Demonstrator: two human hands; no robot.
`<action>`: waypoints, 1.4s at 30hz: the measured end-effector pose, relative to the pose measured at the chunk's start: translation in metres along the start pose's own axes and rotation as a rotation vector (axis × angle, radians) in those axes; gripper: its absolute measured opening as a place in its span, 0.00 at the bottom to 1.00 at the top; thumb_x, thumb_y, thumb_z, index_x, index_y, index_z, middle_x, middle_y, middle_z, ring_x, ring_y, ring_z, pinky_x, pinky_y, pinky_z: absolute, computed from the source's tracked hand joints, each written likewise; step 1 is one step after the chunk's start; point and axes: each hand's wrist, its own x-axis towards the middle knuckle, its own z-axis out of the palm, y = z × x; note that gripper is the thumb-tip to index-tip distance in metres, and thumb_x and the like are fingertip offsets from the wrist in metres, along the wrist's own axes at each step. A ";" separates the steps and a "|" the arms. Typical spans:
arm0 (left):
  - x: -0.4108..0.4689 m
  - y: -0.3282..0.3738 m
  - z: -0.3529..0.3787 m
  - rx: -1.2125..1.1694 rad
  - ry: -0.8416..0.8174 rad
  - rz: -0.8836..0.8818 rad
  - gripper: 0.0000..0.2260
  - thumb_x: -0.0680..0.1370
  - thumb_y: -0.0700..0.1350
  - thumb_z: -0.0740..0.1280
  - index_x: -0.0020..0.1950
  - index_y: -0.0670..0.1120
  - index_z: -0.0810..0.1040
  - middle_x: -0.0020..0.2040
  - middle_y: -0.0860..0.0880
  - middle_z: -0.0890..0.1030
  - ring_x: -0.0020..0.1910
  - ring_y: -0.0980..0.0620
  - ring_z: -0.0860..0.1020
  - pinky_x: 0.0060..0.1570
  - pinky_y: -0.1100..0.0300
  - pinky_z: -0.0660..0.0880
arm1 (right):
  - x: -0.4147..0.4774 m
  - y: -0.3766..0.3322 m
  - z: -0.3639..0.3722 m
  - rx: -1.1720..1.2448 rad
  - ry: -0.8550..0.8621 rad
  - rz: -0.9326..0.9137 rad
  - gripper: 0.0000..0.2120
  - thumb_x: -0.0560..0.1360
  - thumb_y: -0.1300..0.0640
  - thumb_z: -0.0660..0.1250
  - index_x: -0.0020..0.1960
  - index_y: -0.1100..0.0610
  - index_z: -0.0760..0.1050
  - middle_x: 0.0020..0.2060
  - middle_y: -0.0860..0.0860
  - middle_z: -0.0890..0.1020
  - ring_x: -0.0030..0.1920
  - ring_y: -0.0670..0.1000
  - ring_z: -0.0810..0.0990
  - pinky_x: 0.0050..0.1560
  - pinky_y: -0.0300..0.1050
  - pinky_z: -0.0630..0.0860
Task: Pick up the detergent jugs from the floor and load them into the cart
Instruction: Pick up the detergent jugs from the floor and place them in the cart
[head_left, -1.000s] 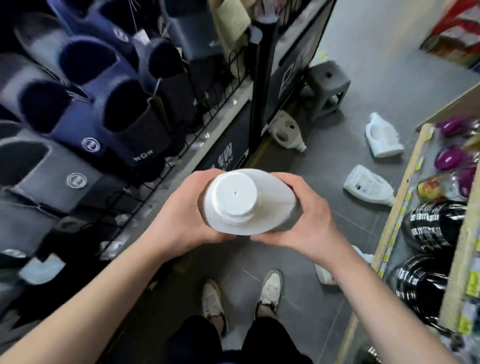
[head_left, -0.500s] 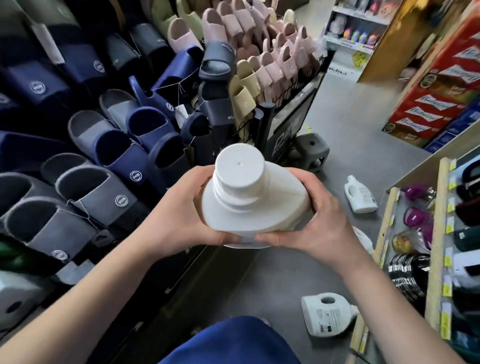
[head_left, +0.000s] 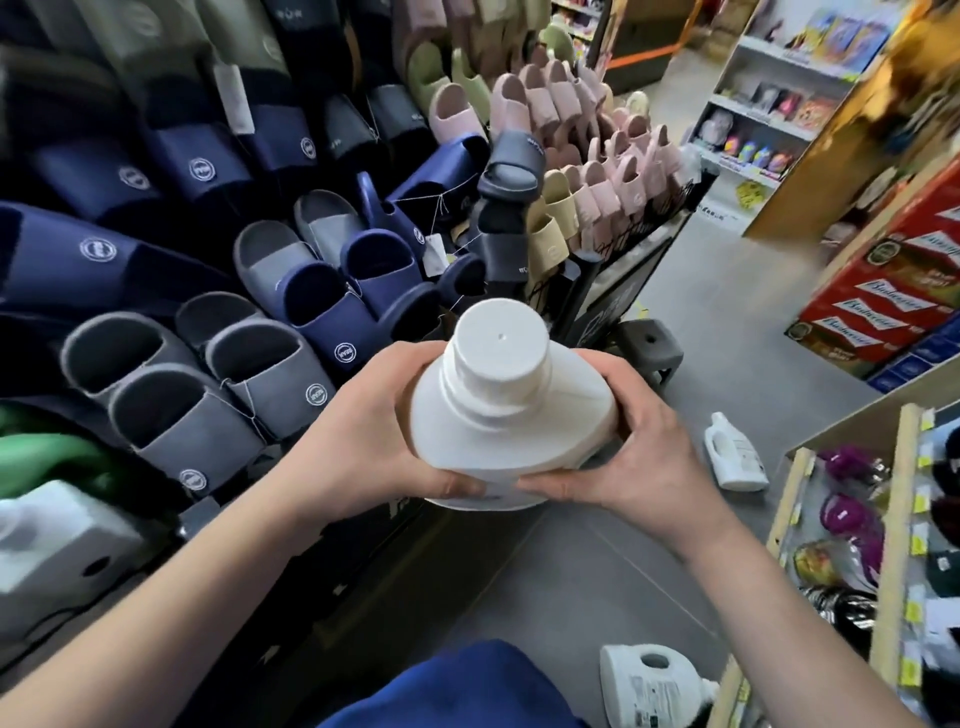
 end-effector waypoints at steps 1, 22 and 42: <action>-0.006 -0.001 -0.005 0.004 0.020 -0.014 0.45 0.57 0.52 0.88 0.69 0.68 0.72 0.67 0.60 0.77 0.69 0.56 0.76 0.69 0.46 0.75 | 0.002 -0.002 0.005 0.006 -0.017 -0.010 0.45 0.55 0.42 0.89 0.68 0.44 0.75 0.63 0.43 0.82 0.66 0.48 0.80 0.66 0.45 0.75; -0.242 0.073 0.039 0.351 0.825 -0.571 0.47 0.57 0.55 0.89 0.72 0.66 0.70 0.66 0.60 0.79 0.67 0.57 0.77 0.67 0.50 0.76 | -0.006 -0.044 0.120 0.349 -0.883 -0.391 0.41 0.55 0.49 0.90 0.64 0.39 0.76 0.58 0.42 0.84 0.59 0.46 0.82 0.62 0.45 0.79; -0.545 0.142 0.085 0.270 1.363 -0.829 0.46 0.55 0.49 0.90 0.65 0.72 0.72 0.61 0.64 0.81 0.63 0.65 0.77 0.63 0.64 0.74 | -0.216 -0.202 0.280 0.303 -1.354 -0.708 0.42 0.55 0.54 0.90 0.63 0.37 0.77 0.58 0.37 0.83 0.60 0.42 0.81 0.59 0.40 0.77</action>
